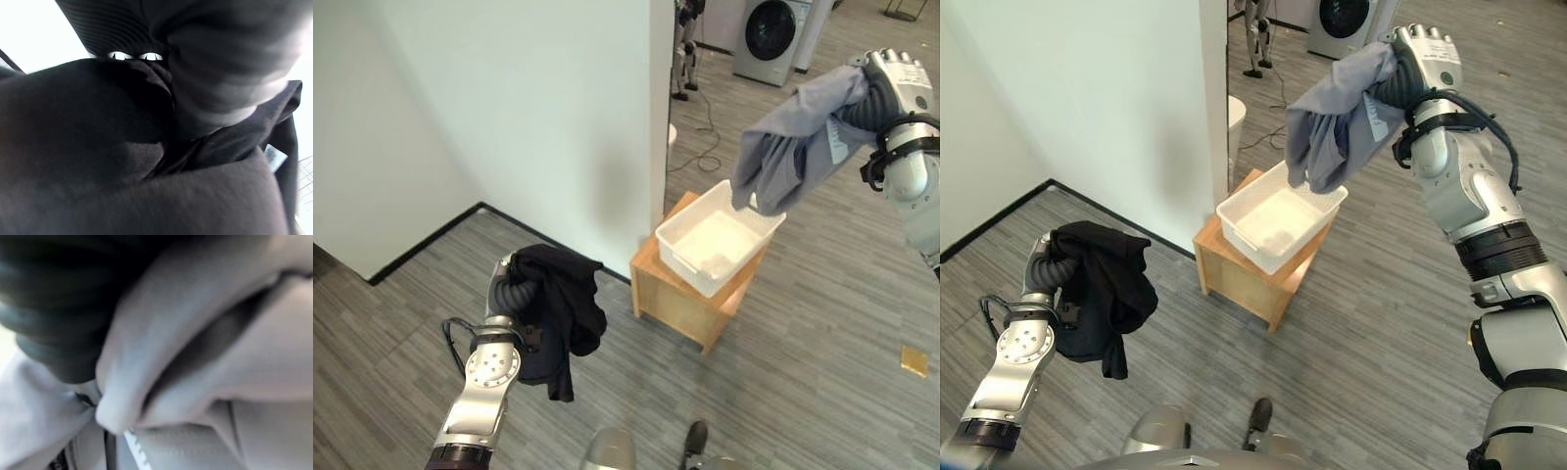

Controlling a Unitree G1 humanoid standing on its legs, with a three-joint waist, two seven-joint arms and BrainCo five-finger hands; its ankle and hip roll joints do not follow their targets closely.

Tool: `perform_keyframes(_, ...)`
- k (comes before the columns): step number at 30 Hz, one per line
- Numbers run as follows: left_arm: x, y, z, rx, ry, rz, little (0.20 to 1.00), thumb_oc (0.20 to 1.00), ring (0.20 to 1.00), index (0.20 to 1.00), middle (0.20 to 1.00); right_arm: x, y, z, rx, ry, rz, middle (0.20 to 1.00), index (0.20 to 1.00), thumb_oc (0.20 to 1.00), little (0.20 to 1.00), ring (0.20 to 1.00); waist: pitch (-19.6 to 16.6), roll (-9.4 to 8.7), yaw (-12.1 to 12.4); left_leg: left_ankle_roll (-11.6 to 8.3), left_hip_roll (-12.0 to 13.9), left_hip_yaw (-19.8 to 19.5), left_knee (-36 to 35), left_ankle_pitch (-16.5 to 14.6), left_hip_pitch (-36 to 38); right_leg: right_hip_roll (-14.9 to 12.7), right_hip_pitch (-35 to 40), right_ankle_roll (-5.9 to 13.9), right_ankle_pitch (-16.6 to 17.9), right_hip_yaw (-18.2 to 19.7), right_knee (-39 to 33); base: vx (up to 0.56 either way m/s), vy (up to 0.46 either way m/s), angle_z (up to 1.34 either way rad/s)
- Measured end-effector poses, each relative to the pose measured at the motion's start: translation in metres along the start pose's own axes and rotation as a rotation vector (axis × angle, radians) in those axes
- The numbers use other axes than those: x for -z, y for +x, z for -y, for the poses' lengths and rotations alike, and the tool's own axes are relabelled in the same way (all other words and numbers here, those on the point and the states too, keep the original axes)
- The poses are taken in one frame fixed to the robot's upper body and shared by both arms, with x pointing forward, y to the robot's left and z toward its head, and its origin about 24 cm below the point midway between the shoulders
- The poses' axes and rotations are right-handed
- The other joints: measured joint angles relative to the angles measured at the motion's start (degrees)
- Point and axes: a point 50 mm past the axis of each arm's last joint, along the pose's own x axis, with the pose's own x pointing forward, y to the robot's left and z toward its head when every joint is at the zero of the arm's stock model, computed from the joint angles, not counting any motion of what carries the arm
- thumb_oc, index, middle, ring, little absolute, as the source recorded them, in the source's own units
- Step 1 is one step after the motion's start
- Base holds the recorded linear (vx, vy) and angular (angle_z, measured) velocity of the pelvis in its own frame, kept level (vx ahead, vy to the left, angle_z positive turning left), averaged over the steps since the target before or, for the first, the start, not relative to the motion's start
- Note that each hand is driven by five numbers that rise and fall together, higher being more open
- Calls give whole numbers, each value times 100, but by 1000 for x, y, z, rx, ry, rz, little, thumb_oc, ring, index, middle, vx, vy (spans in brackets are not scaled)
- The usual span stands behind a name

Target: Pick up bed clothes into laundry basket.

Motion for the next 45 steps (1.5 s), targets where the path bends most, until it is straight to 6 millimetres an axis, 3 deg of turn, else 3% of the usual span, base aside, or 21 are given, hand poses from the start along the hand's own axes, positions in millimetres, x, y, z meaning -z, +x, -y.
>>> perform_keyframes(5,8,-1,13,42,-47,-42,200,200,200,200,200,23,1,-19,-90,-52,-109,200,200,200,200,200,-8,452,44,-293,275,-8,-2139,830,-107,147,287,189,-268,-110,-12,237,81,-6)
perform_keyframes(7,9,-2,15,45,-50,-47,200,200,200,200,200,27,0,-20,-99,-58,-132,200,200,200,200,200,-16,526,44,-271,319,10,-2038,846,-246,146,315,199,-274,-106,-13,225,108,-7)
perform_keyframes(11,30,-19,22,52,-82,-145,200,200,200,200,200,36,-9,-29,-136,-65,-168,200,200,200,200,200,-459,1217,0,-171,303,166,-1554,911,-211,-17,613,594,-474,-145,-13,188,69,-20)
perform_keyframes(14,34,-24,19,45,-106,-169,200,200,200,200,200,41,-11,-32,-132,-63,-206,200,200,200,200,200,-552,1118,49,-183,-20,146,-1611,904,-252,-373,344,817,-697,-164,652,107,59,14)
perform_keyframes(15,34,-22,17,47,-94,-161,200,200,200,200,200,43,-14,-35,-133,-54,-217,200,200,200,200,200,-561,818,-13,-334,-127,190,-1576,801,-376,-606,140,852,-749,-166,677,149,91,60)
perform_keyframes(17,38,-21,12,49,-66,-181,200,200,200,200,200,40,-15,-41,-137,-28,-219,200,200,200,200,200,-609,375,94,-61,-261,239,89,546,-977,-1002,-221,902,-680,-229,643,67,47,-4)
perform_keyframes(18,44,-24,14,53,-62,-207,200,200,200,200,200,36,-13,-43,-137,-17,-207,200,200,200,200,200,-677,504,182,-31,-155,151,468,259,-869,-958,-154,1205,-735,-273,322,29,25,-62)
perform_keyframes(19,47,-28,20,58,-85,-226,200,200,200,200,200,36,-12,-39,-129,-26,-201,200,200,200,200,200,-771,844,306,0,230,-70,-40,-100,-603,-733,-106,1351,-720,-339,345,47,54,-25)
perform_keyframes(21,38,-19,17,55,-76,-182,200,200,200,200,200,50,-19,-40,-107,-30,-275,200,200,200,200,200,-625,645,286,98,112,104,-1077,365,-418,-866,-494,1262,-1200,-264,1809,34,54,27)
perform_keyframes(22,37,-18,14,60,-63,-175,200,200,200,200,200,51,-18,-37,-99,-32,-283,200,200,200,200,200,-595,444,282,97,-27,121,-1250,446,-442,-927,-431,1231,-1343,-298,1631,11,30,28)
perform_keyframes(25,45,-27,19,83,-56,-213,200,200,200,200,200,48,-17,-39,-85,-8,-289,200,200,200,200,200,-458,596,341,27,-53,7,-1780,749,-440,-777,-268,1270,-905,-444,762,2,50,14)
perform_keyframes(29,44,-28,21,98,-55,-212,200,200,200,200,200,48,-16,-43,-91,-12,-302,200,200,200,200,200,-291,748,441,8,-66,4,-2007,747,-734,-665,-449,1250,-843,-421,435,-24,35,-1)
perform_keyframes(30,40,-23,20,96,-50,-191,200,200,200,200,200,59,-20,-49,-116,-27,-362,200,200,200,200,200,-205,624,375,-68,-138,27,-1904,763,-958,-791,-648,1223,-808,-424,267,-19,57,18)
perform_keyframes(32,40,-21,19,90,-48,-189,200,200,200,200,200,57,-18,-52,-126,-26,-363,200,200,200,200,200,-69,395,408,72,-354,19,-638,779,-1397,-1055,-836,1129,-729,-360,36,5,54,-37)
perform_keyframes(33,44,-24,22,98,-58,-208,200,200,200,200,200,52,-14,-53,-130,-31,-351,200,200,200,200,200,-93,585,599,67,-182,-39,-551,400,-1230,-972,-946,1310,-763,-304,88,29,48,-105)
perform_keyframes(34,43,-22,27,102,-82,-207,200,200,200,200,200,51,-10,-49,-107,-35,-350,200,200,200,200,200,-1,803,594,467,-55,103,-931,440,-998,-937,-1089,1339,-696,-276,572,68,67,-63)
perform_keyframes(36,33,-12,18,96,-69,-159,200,200,200,200,200,58,-15,-52,-122,-50,-391,200,200,200,200,200,93,558,373,577,-338,144,-1499,829,-855,-1142,-739,1429,-407,-341,1182,84,111,15)
perform_keyframes(37,32,-9,14,94,-53,-151,200,200,200,200,200,58,-13,-49,-106,-41,-393,200,200,200,200,200,162,446,400,624,-449,200,-1571,901,-809,-1262,-679,1623,-560,-345,1172,29,104,11)
perform_keyframes(41,30,-4,18,111,-46,-137,200,200,200,200,200,63,-12,-40,-64,-49,-409,200,200,200,200,200,411,620,150,861,-507,-63,-1859,1116,-522,-1382,-1332,1697,-747,230,2735,79,36,36)
perform_keyframes(43,27,0,18,115,-41,-124,200,200,200,200,200,62,-8,-33,-36,-48,-398,200,200,200,200,200,487,634,118,910,-496,-166,-1882,1084,-509,-1189,-1529,1557,-888,702,2862,145,-70,21)
perform_keyframes(45,21,7,19,109,-49,-98,200,200,200,200,200,61,-3,-22,-3,-45,-381,200,200,200,200,200,570,656,109,883,-500,-207,-1922,1073,-493,-1057,-1639,1515,-840,674,1910,274,-144,11)
